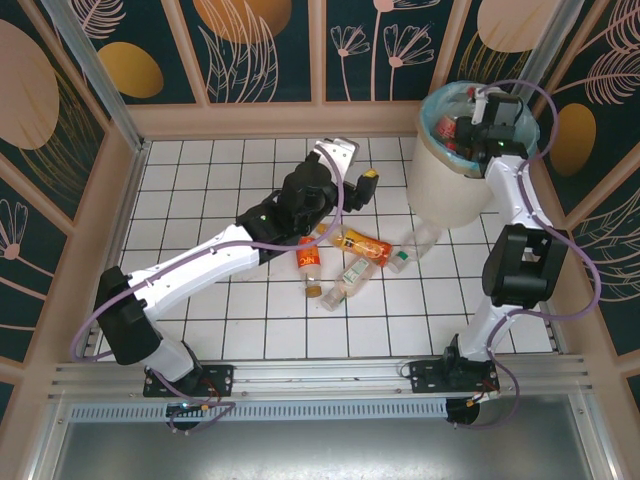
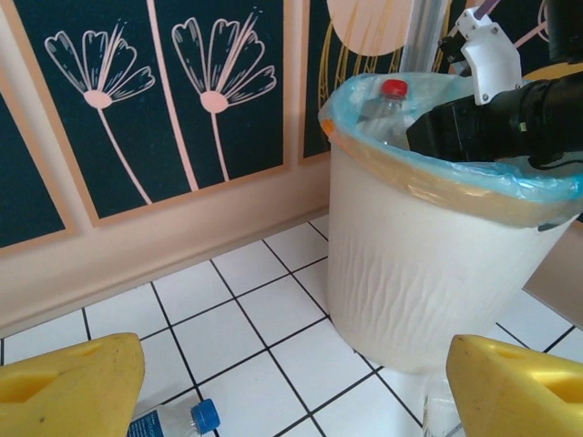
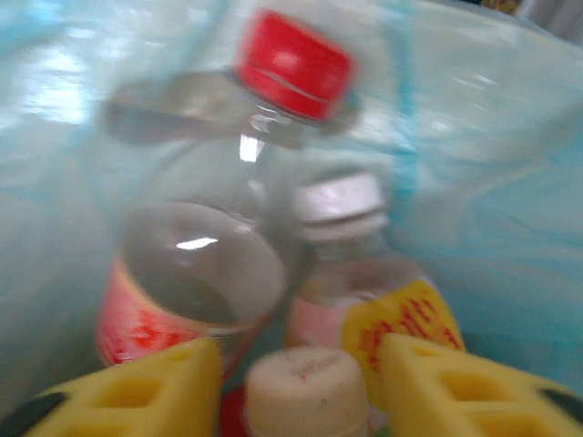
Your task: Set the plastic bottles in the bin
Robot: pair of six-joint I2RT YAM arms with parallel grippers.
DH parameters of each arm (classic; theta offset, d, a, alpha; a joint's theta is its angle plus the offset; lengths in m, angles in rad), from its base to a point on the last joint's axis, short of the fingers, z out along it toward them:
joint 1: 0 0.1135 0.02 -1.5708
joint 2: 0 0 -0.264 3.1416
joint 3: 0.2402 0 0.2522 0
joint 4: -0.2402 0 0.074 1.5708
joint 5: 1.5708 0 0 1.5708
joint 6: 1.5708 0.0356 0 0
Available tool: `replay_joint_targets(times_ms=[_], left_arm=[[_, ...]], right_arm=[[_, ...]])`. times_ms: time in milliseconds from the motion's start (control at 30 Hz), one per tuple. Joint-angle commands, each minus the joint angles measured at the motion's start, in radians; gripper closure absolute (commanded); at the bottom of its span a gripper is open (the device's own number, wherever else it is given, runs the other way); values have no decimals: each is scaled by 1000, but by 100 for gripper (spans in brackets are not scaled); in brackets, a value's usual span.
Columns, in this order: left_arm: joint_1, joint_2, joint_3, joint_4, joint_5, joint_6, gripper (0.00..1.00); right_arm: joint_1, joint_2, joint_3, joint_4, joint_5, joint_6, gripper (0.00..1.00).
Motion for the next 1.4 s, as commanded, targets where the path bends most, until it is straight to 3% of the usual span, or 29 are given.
replay_joint_targets(times_ms=[0, 233, 467, 667, 867, 1167, 1367], left_arm=[[19, -16, -8, 36, 3, -50, 13], [47, -67, -90, 47, 1, -80, 13], [78, -87, -136, 62, 11, -101, 13], [95, -74, -120, 1, 18, -107, 12], [103, -86, -155, -23, 25, -139, 12], [103, -154, -250, -87, 25, -204, 12], [105, -180, -329, -105, -26, -214, 11]], right_arm=[[27, -44, 81, -53, -68, 44, 40], [25, -78, 164, -83, -136, 128, 38], [12, -79, 153, -117, -98, 184, 52], [35, -109, 186, -180, -154, 240, 50], [160, -274, 74, -163, -46, 262, 47], [451, -584, -405, -11, -34, 363, 44], [584, -616, -554, -63, -3, 341, 42]])
